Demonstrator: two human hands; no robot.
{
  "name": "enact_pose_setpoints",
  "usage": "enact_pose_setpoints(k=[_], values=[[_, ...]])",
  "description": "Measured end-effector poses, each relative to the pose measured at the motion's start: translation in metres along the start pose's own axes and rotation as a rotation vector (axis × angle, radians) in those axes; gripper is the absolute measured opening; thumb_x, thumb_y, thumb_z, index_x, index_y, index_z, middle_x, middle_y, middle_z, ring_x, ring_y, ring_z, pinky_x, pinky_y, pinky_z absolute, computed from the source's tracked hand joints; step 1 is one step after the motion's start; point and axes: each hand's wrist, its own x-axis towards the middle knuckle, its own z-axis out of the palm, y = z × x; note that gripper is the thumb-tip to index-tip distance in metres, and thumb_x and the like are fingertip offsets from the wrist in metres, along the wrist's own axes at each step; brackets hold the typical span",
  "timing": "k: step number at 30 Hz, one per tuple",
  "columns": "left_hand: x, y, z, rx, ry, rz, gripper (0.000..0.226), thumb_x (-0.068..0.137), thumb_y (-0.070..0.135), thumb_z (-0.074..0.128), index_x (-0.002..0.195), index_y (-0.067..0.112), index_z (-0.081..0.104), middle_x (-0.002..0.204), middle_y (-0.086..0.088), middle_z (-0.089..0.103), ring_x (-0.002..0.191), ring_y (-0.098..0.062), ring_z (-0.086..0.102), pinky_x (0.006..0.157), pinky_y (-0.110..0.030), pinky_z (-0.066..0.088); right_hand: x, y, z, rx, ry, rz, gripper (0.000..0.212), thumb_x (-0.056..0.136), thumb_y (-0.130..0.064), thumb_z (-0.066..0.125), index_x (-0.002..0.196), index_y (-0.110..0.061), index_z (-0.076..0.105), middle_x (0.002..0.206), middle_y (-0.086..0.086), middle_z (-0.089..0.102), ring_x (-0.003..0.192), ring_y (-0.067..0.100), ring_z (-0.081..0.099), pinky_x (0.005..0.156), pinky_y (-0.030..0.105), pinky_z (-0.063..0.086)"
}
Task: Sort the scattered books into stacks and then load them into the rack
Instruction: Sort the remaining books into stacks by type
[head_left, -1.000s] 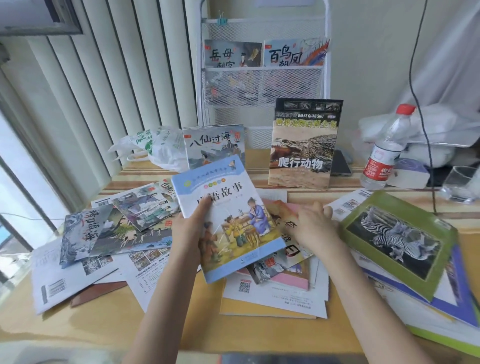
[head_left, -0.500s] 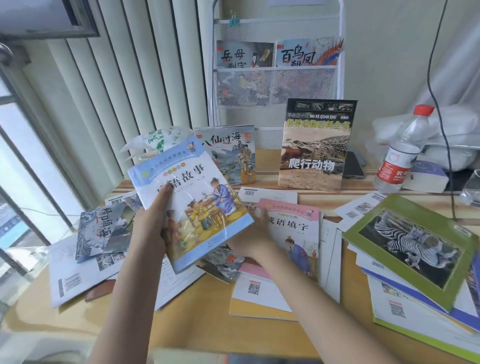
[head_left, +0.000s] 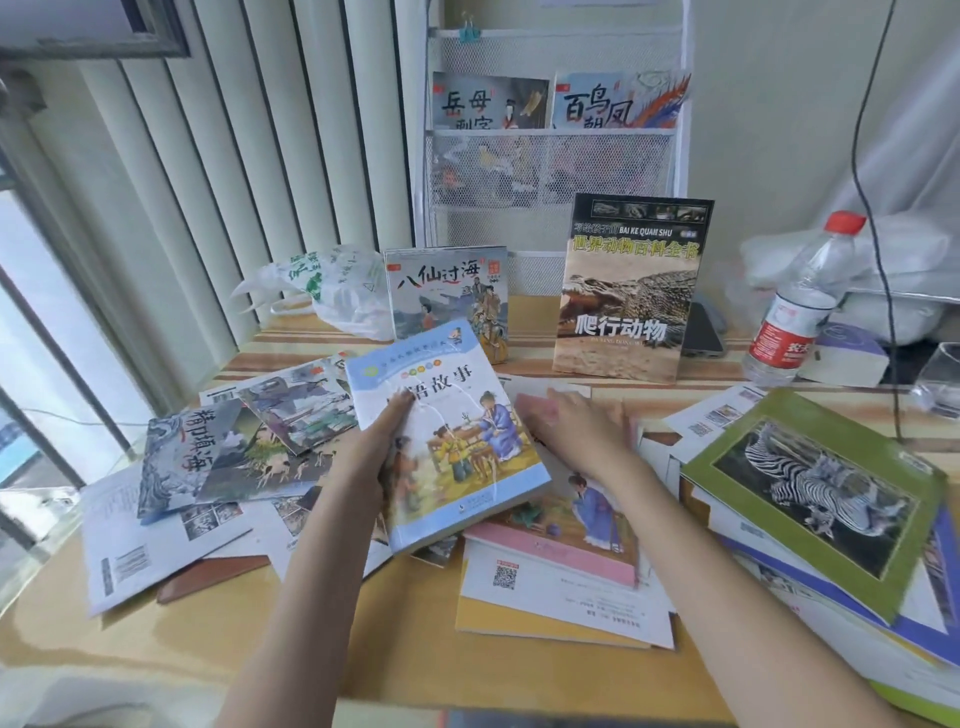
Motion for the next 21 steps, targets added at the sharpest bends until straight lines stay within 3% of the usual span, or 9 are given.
enact_pose_setpoints(k=[3,7,11,14,17,21], values=[[0.002,-0.008,0.007,0.119,0.076,0.028,0.057,0.064,0.055,0.079,0.096,0.009,0.067,0.089,-0.014,0.073,0.079,-0.032,0.069,0.085,-0.047,0.055,-0.006,-0.005,0.003,-0.084,0.117,-0.061,0.063,0.093,-0.058,0.033,0.144,-0.022,0.030,0.147,0.009,0.034,0.136,0.028,0.027,0.111,0.051,0.017],[0.002,-0.009,0.006,0.161,0.084,0.040,0.046,0.072,0.048,0.077,0.097,0.011,0.067,0.086,-0.011,0.074,0.075,-0.029,0.071,0.078,-0.045,0.058,-0.003,-0.001,-0.006,-0.064,0.248,0.011,0.062,0.093,-0.059,0.030,0.133,-0.013,0.041,0.139,0.013,0.041,0.128,0.030,0.033,0.102,0.045,0.026],[-0.006,-0.006,0.004,0.191,0.077,0.050,0.044,0.072,0.048,0.077,0.092,0.009,0.069,0.074,-0.008,0.073,0.067,-0.027,0.069,0.071,-0.040,0.059,0.001,0.001,-0.022,-0.090,0.527,0.049,0.047,0.097,-0.047,0.025,0.110,-0.012,0.052,0.119,0.011,0.054,0.110,0.026,0.041,0.092,0.043,0.027],[-0.009,-0.001,0.000,0.200,0.067,0.003,0.043,0.073,0.048,0.076,0.086,0.008,0.068,0.066,-0.008,0.069,0.057,-0.024,0.064,0.066,-0.036,0.056,0.001,-0.002,-0.051,-0.069,0.748,0.106,0.053,0.093,-0.046,0.014,0.095,-0.013,0.055,0.104,0.011,0.058,0.102,0.028,0.045,0.088,0.042,0.026],[-0.009,-0.003,-0.001,0.260,0.104,0.044,0.045,0.070,0.048,0.078,0.083,0.007,0.068,0.064,-0.009,0.069,0.057,-0.024,0.063,0.062,-0.034,0.054,-0.004,-0.005,-0.091,-0.050,0.874,0.012,0.047,0.094,-0.041,0.018,0.094,-0.012,0.055,0.104,0.013,0.058,0.102,0.030,0.045,0.087,0.041,0.025],[-0.012,-0.005,0.004,0.344,0.119,0.081,0.045,0.068,0.049,0.080,0.075,0.007,0.066,0.070,-0.014,0.070,0.065,-0.027,0.065,0.076,-0.044,0.057,-0.026,-0.025,-0.144,0.010,1.015,-0.178,0.043,0.096,-0.038,0.020,0.094,-0.011,0.055,0.103,0.012,0.057,0.100,0.030,0.045,0.083,0.039,0.025]])
